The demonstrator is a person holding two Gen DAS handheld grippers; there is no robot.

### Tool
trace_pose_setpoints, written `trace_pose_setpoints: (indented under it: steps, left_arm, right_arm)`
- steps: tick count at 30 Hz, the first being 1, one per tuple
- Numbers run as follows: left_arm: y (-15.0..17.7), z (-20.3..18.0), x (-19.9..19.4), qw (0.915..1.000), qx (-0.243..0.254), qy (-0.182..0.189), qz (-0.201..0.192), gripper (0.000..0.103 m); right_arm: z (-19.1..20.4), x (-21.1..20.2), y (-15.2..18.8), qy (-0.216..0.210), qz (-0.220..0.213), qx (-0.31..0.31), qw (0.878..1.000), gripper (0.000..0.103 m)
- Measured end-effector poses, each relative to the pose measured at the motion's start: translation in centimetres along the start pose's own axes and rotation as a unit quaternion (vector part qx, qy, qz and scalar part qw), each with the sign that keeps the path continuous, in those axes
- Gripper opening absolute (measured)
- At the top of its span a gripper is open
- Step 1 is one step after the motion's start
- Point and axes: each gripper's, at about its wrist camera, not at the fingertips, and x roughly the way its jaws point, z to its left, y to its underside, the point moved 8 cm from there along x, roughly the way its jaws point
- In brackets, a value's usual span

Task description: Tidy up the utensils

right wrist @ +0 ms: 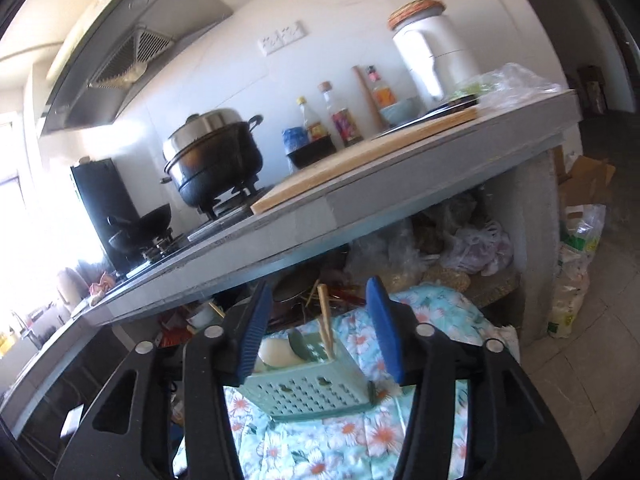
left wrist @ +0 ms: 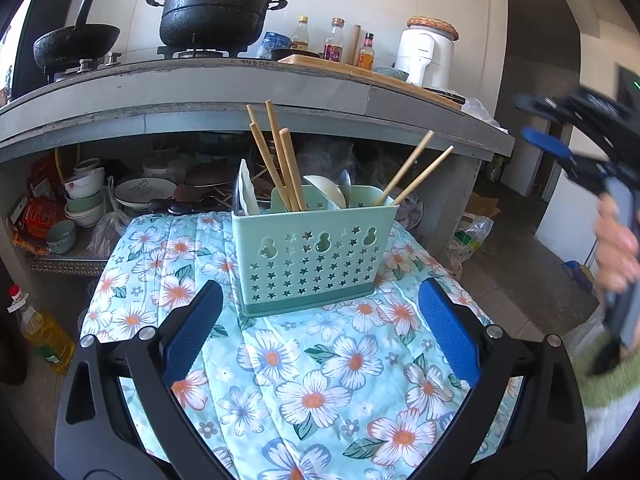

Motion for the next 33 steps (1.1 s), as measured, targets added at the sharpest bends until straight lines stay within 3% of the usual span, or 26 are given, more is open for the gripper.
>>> trace_pose_setpoints:
  steps: [2, 5, 9, 12, 15, 22, 29, 33]
  left_arm:
    - [0.2, -0.1, -0.1, 1.0, -0.002, -0.001, 0.001, 0.094]
    - [0.8, -0.4, 0.0, 1.0, -0.002, 0.0, 0.006, 0.094]
    - [2.4, -0.9, 0.6, 0.9996, 0.003, 0.003, 0.029, 0.094]
    - [3.9, -1.6, 0.9, 0.9986, 0.012, 0.003, 0.052, 0.094]
    - [4.6, -1.7, 0.8, 0.9983, 0.012, -0.009, 0.056, 0.094]
    - [4.3, -1.0, -0.2, 0.9958, 0.025, -0.077, 0.043, 0.094]
    - [3.4, -0.9, -1.1, 0.987, 0.055, -0.149, 0.022, 0.094]
    - [2.8, -0.7, -1.7, 0.9834, 0.061, -0.17, 0.018, 0.094]
  right_arm:
    - [-0.7, -1.0, 2.1, 0.037, 0.007, -0.008, 0.999, 0.063]
    - [-1.8, -1.5, 7.0, 0.141, 0.042, -0.045, 0.988, 0.073]
    - [-2.5, -1.2, 13.7, 0.191, 0.107, -0.071, 0.973, 0.077]
    - [-2.5, -1.0, 16.2, 0.199, 0.136, -0.084, 0.967, 0.08]
    - [-2.2, -1.1, 16.6, 0.199, 0.14, -0.097, 0.965, 0.083]
    - [-1.4, -1.7, 15.7, 0.195, 0.126, -0.104, 0.967, 0.085]
    - [-0.9, -1.6, 16.1, 0.199, 0.131, -0.119, 0.964, 0.086]
    - [-0.7, -1.6, 16.0, 0.201, 0.131, -0.125, 0.963, 0.086]
